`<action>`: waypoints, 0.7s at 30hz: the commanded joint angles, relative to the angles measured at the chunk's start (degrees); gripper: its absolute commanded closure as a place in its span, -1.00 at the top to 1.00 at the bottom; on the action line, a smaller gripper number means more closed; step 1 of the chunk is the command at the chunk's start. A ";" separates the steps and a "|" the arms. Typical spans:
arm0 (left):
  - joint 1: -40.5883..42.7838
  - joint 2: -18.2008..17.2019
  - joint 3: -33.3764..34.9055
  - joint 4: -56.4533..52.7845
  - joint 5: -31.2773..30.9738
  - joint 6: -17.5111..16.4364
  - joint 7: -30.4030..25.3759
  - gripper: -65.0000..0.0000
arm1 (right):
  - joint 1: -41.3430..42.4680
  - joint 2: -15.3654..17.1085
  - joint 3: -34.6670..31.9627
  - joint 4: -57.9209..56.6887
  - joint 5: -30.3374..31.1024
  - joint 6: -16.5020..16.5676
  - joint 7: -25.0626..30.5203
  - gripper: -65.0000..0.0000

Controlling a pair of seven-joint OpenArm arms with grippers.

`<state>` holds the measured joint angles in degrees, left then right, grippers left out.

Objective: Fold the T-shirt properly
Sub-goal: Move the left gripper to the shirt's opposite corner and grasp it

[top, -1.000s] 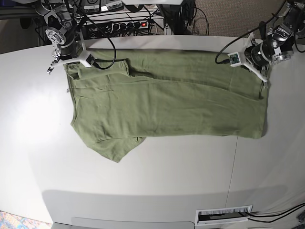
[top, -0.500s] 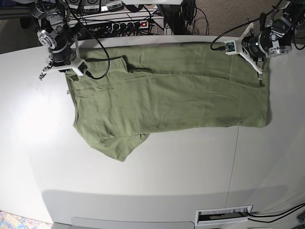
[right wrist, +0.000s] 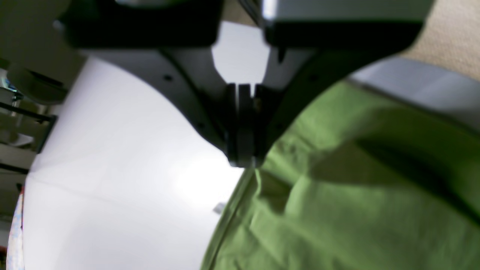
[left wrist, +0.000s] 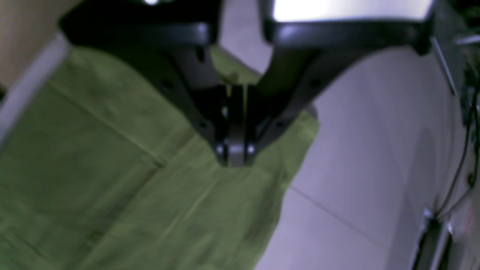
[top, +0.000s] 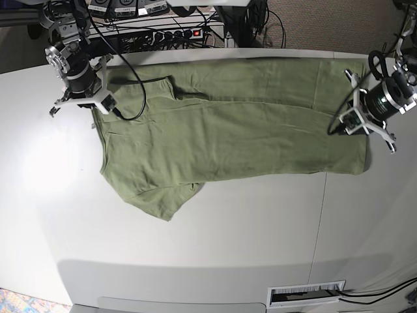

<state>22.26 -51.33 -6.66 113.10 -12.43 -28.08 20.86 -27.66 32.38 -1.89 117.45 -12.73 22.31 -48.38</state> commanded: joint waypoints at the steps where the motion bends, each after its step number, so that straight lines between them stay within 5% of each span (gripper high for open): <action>1: -1.51 -1.01 -0.74 -1.38 -1.53 1.33 -1.31 -0.78 | 0.76 0.74 0.55 1.07 -0.04 -0.70 0.63 -1.00; 8: -11.87 0.31 -0.70 -18.29 -10.73 0.85 -2.49 -0.48 | 2.36 0.46 0.57 1.07 0.33 -0.70 0.70 -1.00; 12: -18.78 2.54 -0.70 -27.36 -16.15 -4.79 -2.45 -0.41 | 2.69 0.46 0.57 1.07 0.33 -0.68 0.79 -1.00; 21: -30.47 8.85 -0.70 -42.95 -16.74 -9.49 -2.49 -0.24 | 2.75 0.46 0.57 1.07 0.33 -0.70 1.01 -0.81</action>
<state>-7.09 -41.04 -6.83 69.30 -28.23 -37.58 19.62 -25.23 32.08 -1.87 117.45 -12.03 22.28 -48.07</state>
